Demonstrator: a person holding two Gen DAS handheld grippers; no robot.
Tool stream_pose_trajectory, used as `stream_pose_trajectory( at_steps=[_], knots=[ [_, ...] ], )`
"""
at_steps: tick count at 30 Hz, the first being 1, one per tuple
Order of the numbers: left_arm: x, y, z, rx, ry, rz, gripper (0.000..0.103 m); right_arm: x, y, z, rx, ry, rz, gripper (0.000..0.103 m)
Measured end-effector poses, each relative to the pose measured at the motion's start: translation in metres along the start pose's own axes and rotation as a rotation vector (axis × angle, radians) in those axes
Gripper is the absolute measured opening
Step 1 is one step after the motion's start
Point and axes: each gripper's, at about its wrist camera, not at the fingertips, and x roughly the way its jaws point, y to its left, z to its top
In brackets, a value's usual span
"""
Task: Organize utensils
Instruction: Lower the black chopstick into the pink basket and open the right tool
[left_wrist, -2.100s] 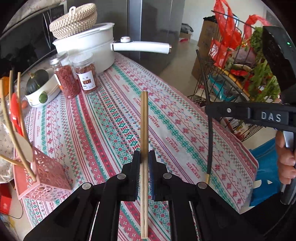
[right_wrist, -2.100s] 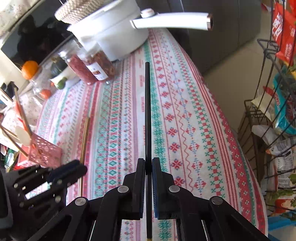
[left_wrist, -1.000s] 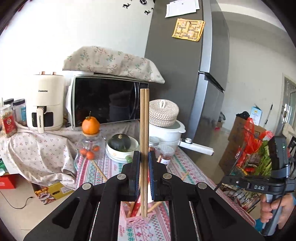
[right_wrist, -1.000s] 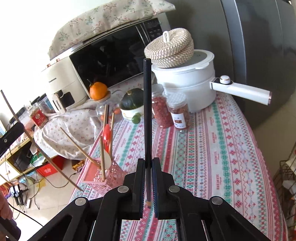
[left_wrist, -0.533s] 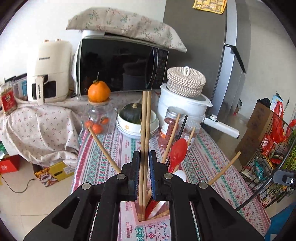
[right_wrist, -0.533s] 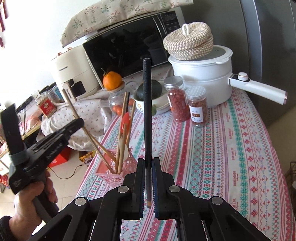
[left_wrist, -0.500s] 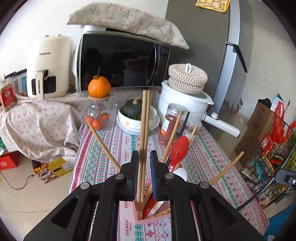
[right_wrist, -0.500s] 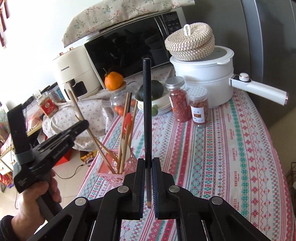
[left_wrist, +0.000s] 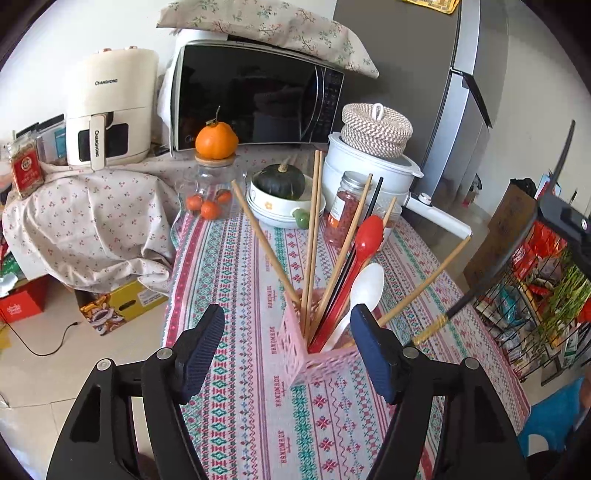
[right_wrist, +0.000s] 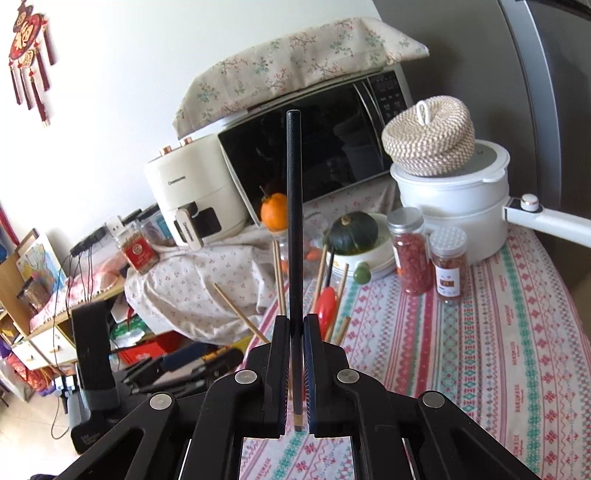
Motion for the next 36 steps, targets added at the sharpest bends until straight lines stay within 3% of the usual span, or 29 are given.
stream_pose_trajectory(
  at_steps=[5,10,13,25,31,34,36],
  knots=[
    [-0.007,0.018,-0.02,0.014,0.056,0.009,0.074,0.014,0.013,0.007,-0.007,-0.065,-0.012,0.005],
    [-0.007,0.031,-0.032,0.018,0.1,0.017,0.074,0.042,0.02,0.005,-0.007,-0.049,-0.039,0.005],
    [-0.008,0.034,-0.033,0.016,0.108,0.011,0.075,0.061,0.02,0.001,0.01,-0.019,-0.046,0.005],
    [-0.012,0.028,-0.031,0.018,0.106,-0.027,0.075,0.075,0.023,0.007,0.022,-0.101,-0.074,0.005],
    [-0.008,0.026,-0.033,0.023,0.127,-0.027,0.075,0.094,0.023,0.001,0.008,-0.042,-0.088,0.005],
    [-0.007,0.021,-0.034,0.029,0.132,-0.029,0.075,0.108,0.022,-0.006,-0.012,0.008,-0.073,0.008],
    [-0.008,0.018,-0.034,0.028,0.136,-0.032,0.075,0.109,0.024,-0.008,-0.046,-0.003,-0.104,0.02]
  ],
)
